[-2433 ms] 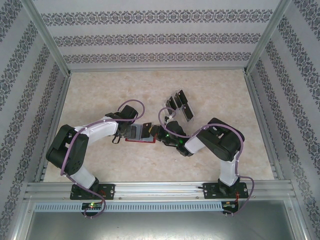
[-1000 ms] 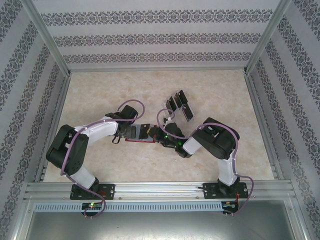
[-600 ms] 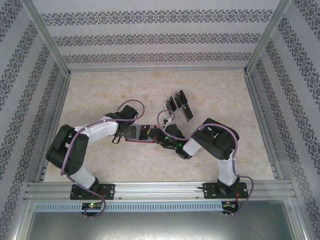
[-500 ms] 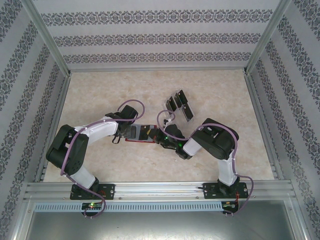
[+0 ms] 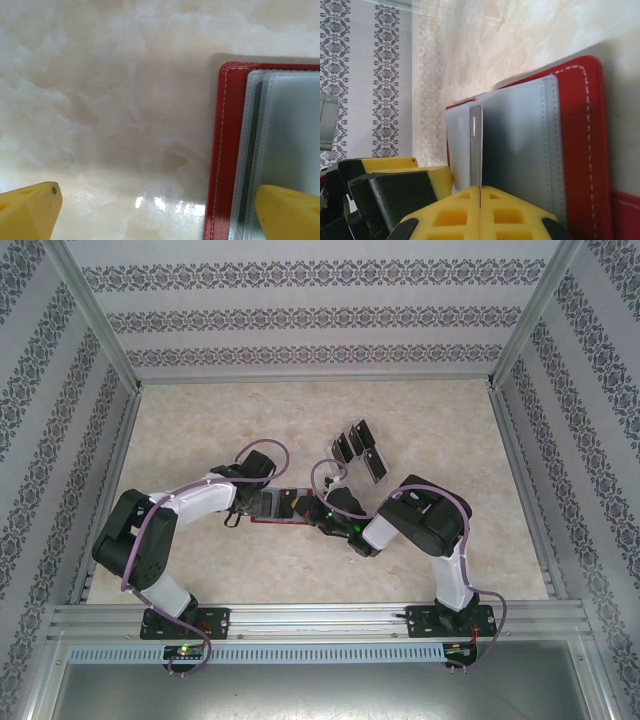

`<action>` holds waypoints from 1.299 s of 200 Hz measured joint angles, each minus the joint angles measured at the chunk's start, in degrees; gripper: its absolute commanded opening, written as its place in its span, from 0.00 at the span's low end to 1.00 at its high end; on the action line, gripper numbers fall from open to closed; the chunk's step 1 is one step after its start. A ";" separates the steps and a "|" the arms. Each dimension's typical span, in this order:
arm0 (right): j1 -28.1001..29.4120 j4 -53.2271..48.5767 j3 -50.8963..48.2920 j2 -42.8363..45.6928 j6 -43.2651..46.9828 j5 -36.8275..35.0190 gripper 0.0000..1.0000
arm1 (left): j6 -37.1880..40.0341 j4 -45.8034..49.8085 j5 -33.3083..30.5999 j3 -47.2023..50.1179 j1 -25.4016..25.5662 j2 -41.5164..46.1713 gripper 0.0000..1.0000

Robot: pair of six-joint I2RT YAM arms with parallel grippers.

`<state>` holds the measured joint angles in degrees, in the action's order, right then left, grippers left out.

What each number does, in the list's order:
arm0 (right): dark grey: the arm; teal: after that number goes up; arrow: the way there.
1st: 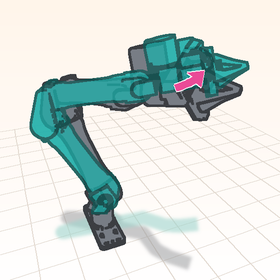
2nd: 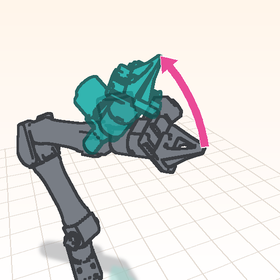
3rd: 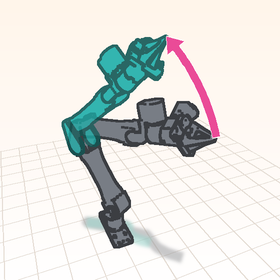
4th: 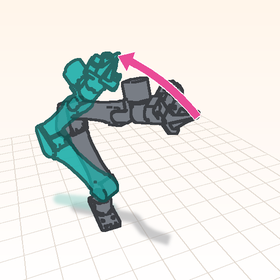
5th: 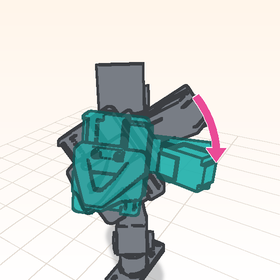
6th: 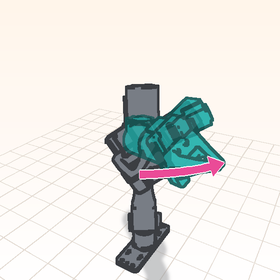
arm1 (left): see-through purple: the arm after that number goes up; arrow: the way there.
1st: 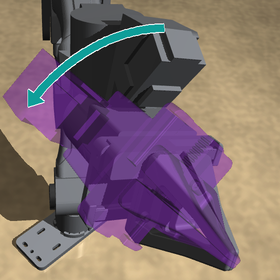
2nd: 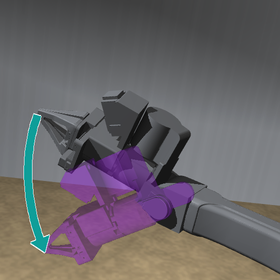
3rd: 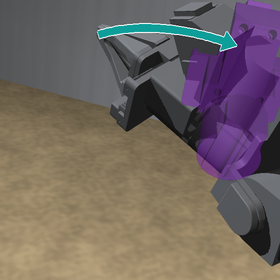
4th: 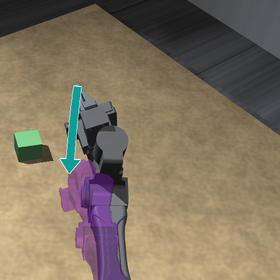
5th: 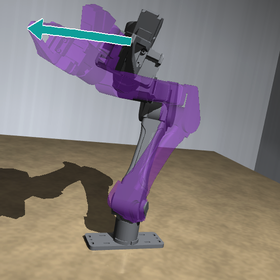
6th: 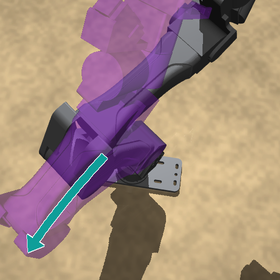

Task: Put the credit cards into the card holder
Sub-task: Insert the credit card into the card slot.

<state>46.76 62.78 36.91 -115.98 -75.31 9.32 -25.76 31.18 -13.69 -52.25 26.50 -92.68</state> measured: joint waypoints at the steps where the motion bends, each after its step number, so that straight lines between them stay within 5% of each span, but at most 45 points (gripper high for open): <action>1: 0.00 0.00 0.04 -0.02 0.00 0.00 0.00 | 0.00 0.02 0.00 0.00 0.00 0.00 1.00; 260: -0.52 -2.95 2.14 -0.66 0.02 4.22 0.00 | 0.00 0.09 -0.17 0.00 0.00 0.00 1.00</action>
<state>46.24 59.83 39.05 -116.64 -75.29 13.54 -25.76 31.27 -13.87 -52.25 26.50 -92.68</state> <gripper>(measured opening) 0.053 0.999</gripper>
